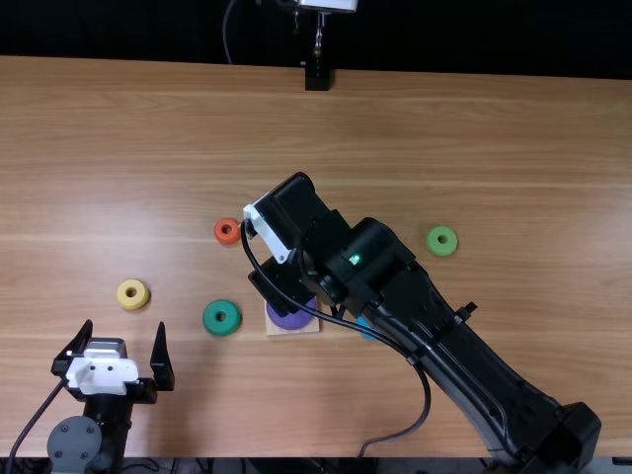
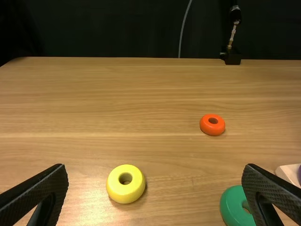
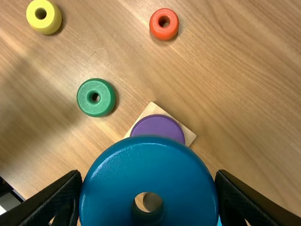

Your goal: Build the Hanoi tower: stack the rings onto the peg from bottom to top in this color order: purple, dark blue, light blue, dark green, light green, yellow, orange.

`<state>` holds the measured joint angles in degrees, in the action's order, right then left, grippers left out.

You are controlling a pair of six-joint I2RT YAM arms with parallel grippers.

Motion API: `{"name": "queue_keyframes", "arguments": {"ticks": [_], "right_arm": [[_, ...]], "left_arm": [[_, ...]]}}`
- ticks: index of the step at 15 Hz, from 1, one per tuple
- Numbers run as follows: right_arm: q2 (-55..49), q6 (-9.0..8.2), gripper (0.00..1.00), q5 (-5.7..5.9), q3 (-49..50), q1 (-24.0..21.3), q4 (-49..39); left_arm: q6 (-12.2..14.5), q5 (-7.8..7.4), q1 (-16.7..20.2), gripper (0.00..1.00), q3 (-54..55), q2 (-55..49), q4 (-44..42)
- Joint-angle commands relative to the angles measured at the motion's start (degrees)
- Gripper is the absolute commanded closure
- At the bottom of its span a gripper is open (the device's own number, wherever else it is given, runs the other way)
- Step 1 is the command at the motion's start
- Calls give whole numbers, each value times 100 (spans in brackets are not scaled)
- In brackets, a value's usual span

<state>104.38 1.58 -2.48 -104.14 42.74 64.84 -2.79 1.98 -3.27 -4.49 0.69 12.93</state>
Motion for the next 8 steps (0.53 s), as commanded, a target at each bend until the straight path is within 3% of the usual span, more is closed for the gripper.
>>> {"name": "queue_keyframes", "arguments": {"ticks": [1, 7, 8], "right_arm": [[21, 0, 100, -26, -54, 33, 167], [-58, 0, 100, -26, -54, 24, 325], [-49, -21, 92, 5, -45, 24, 325]], "left_arm": [[89, 24, 46, 0, 282, -69, 99], [89, 24, 46, 0, 282, -69, 99], [89, 24, 54, 0, 282, -69, 99]]}}
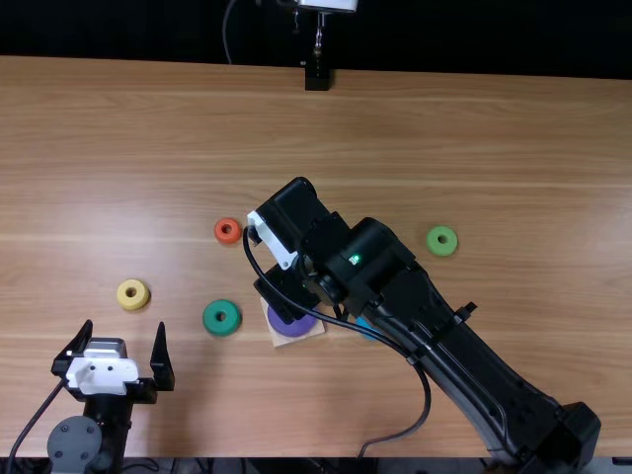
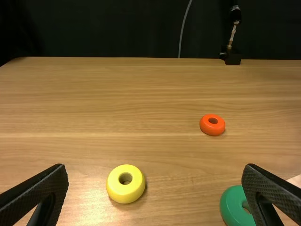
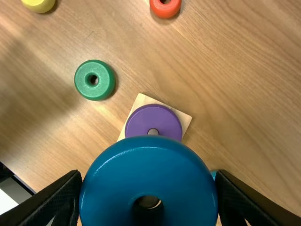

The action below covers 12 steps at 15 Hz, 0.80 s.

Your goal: Build the Hanoi tower: stack the rings onto the peg from bottom to top in this color order: purple, dark blue, light blue, dark green, light green, yellow, orange.

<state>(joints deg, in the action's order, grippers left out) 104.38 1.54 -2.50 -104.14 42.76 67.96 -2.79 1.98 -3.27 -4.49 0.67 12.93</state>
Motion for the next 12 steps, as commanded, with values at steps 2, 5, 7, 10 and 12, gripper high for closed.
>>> {"name": "queue_keyframes", "arguments": {"ticks": [2, 5, 7, 10, 12], "right_arm": [[-49, -17, 37, 134, -45, 22, 13], [-49, -6, 0, 324, -45, 22, 13], [-49, 4, 0, 356, -45, 22, 13], [-40, 4, 0, 356, -98, 13, -9], [-32, -17, 0, 356, -142, -5, -82]], "left_arm": [[89, 24, 54, 0, 282, -67, 99], [89, 24, 46, 0, 282, -67, 99], [89, 24, 46, 0, 282, -67, 89], [89, 24, 46, 0, 282, -67, 99], [89, 24, 46, 0, 282, -67, 99]]}}
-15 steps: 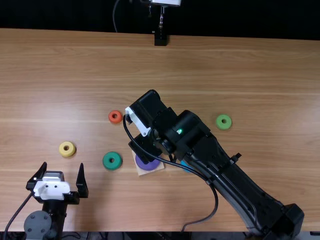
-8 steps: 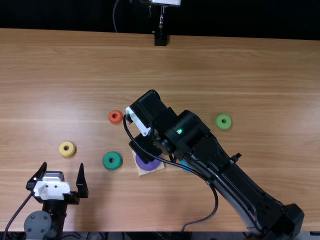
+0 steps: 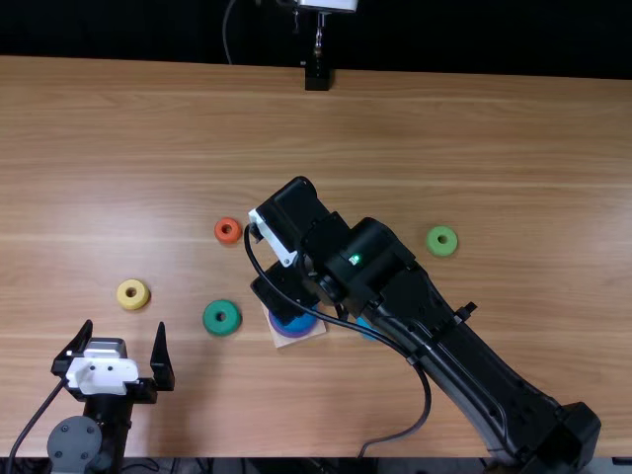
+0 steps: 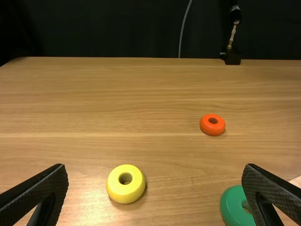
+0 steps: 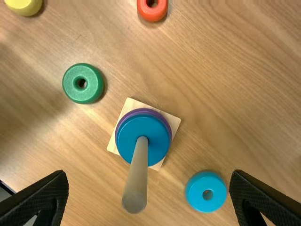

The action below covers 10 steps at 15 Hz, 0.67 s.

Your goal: Build the Hanoi tower: stack the rings onto the peg from bottom to top in this color order: purple, dark blue, light blue, dark green, light green, yellow, orange.

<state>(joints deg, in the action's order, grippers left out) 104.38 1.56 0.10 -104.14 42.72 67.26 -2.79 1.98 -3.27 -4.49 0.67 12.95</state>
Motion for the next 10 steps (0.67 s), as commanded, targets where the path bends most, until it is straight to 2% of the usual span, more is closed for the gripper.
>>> {"name": "queue_keyframes", "arguments": {"ticks": [1, 4, 7, 10], "right_arm": [[-32, -30, 0, 85, -151, -80, -34], [-32, -19, 0, 85, -256, -493, -160], [-163, -30, 0, 85, -195, -1213, -1036], [-919, -19, 0, 85, 1036, -1802, -2006]], "left_arm": [[89, 24, 46, 0, 282, -67, 97], [89, 24, 46, 0, 282, -67, 87], [89, 24, 46, 0, 282, -67, 97], [89, 24, 54, 0, 282, -67, 97]]}}
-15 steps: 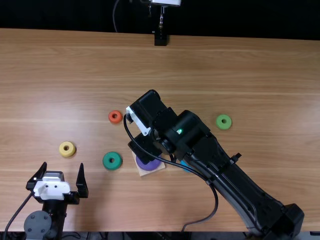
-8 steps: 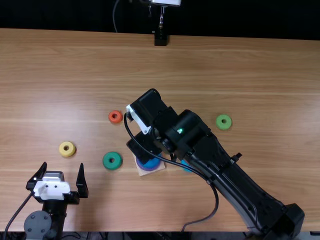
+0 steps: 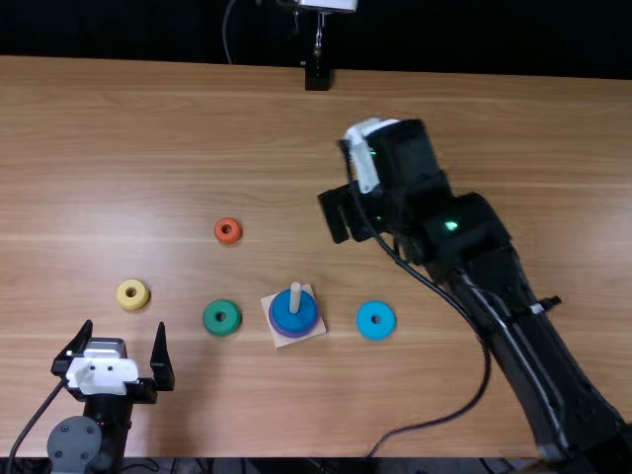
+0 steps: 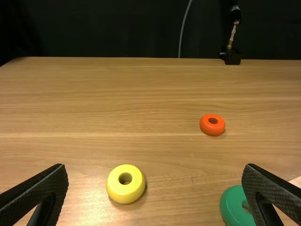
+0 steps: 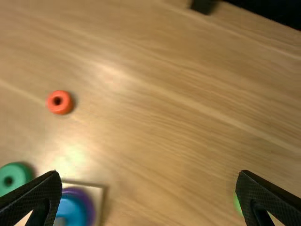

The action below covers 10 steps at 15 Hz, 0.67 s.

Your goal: Build the Hanoi tower: stack the rings onto the peg from bottom to top in this color order: purple, dark blue, light blue, dark green, light green, yellow, orange.

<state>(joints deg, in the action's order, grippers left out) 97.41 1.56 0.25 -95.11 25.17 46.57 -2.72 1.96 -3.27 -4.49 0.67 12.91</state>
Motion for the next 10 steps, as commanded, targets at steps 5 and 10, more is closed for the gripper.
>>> {"name": "queue_keyframes", "arguments": {"ticks": [5, 10], "right_arm": [[-969, -146, 0, 70, 2462, -276, -1339], [-960, -1643, 0, 28, 3420, -276, -1339]], "left_arm": [[82, 26, 46, 0, 282, -67, 102], [82, 26, 54, 0, 282, -67, 102]]}}
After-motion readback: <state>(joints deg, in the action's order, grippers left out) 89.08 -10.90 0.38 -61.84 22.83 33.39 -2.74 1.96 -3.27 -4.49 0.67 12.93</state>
